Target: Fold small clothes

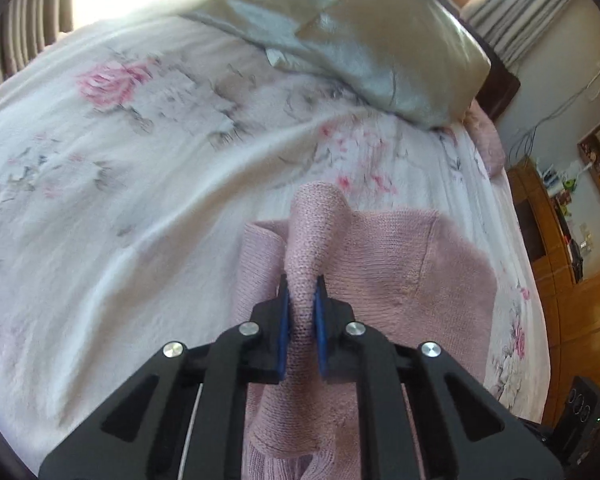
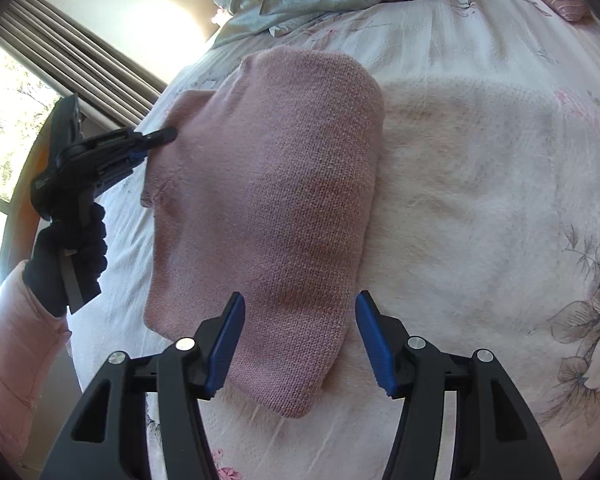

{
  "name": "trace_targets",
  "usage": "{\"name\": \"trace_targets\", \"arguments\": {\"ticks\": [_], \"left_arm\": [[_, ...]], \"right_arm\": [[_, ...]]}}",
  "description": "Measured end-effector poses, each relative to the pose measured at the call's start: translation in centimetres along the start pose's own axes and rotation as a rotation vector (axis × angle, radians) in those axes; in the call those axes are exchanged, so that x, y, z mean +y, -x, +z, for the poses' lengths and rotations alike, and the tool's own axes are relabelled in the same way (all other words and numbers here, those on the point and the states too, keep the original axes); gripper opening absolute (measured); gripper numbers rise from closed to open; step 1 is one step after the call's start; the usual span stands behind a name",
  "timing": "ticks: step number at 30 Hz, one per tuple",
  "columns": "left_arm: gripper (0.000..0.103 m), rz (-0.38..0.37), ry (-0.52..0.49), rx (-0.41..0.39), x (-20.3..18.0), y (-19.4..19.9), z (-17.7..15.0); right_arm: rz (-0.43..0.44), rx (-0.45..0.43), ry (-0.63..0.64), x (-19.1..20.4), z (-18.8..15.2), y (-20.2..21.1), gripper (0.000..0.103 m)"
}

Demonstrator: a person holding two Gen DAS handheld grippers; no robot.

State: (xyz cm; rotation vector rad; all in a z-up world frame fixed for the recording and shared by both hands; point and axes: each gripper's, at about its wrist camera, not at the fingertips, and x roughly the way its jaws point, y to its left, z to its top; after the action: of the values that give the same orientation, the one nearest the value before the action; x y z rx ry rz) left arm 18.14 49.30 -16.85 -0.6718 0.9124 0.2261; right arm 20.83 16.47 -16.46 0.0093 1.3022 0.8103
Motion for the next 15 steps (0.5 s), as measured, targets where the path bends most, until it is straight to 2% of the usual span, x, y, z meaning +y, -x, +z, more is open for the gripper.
{"name": "trace_targets", "arguments": {"ticks": [3,4,6,8,11,13,15], "left_arm": [[0.011,0.026,-0.011,0.122,1.2,-2.7,-1.2],[0.017,0.037,-0.014,0.139,1.4,-3.2,-1.5],[0.027,0.048,0.006,0.129,1.8,-3.1,-1.5],[0.048,0.072,0.054,0.113,2.3,-2.0,-1.4],[0.049,0.105,0.047,0.032,1.9,1.7,-1.9],[0.049,0.083,-0.011,-0.017,0.4,4.3,-3.1],[0.049,0.049,-0.068,-0.025,-1.7,6.0,-4.7]], "right_arm": [[-0.01,0.017,0.004,0.0,0.0,-0.8,0.058],[-0.012,0.022,0.005,0.0,0.0,-1.0,0.058],[-0.016,0.032,0.006,-0.2,-0.2,-1.2,0.058],[-0.022,0.033,0.007,-0.3,-0.3,-0.9,0.058],[-0.016,-0.005,0.004,-0.3,-0.6,0.8,0.058],[0.025,-0.034,0.006,0.3,-0.8,1.9,0.058],[0.05,-0.039,0.023,1.1,-1.0,2.2,0.058]]}}
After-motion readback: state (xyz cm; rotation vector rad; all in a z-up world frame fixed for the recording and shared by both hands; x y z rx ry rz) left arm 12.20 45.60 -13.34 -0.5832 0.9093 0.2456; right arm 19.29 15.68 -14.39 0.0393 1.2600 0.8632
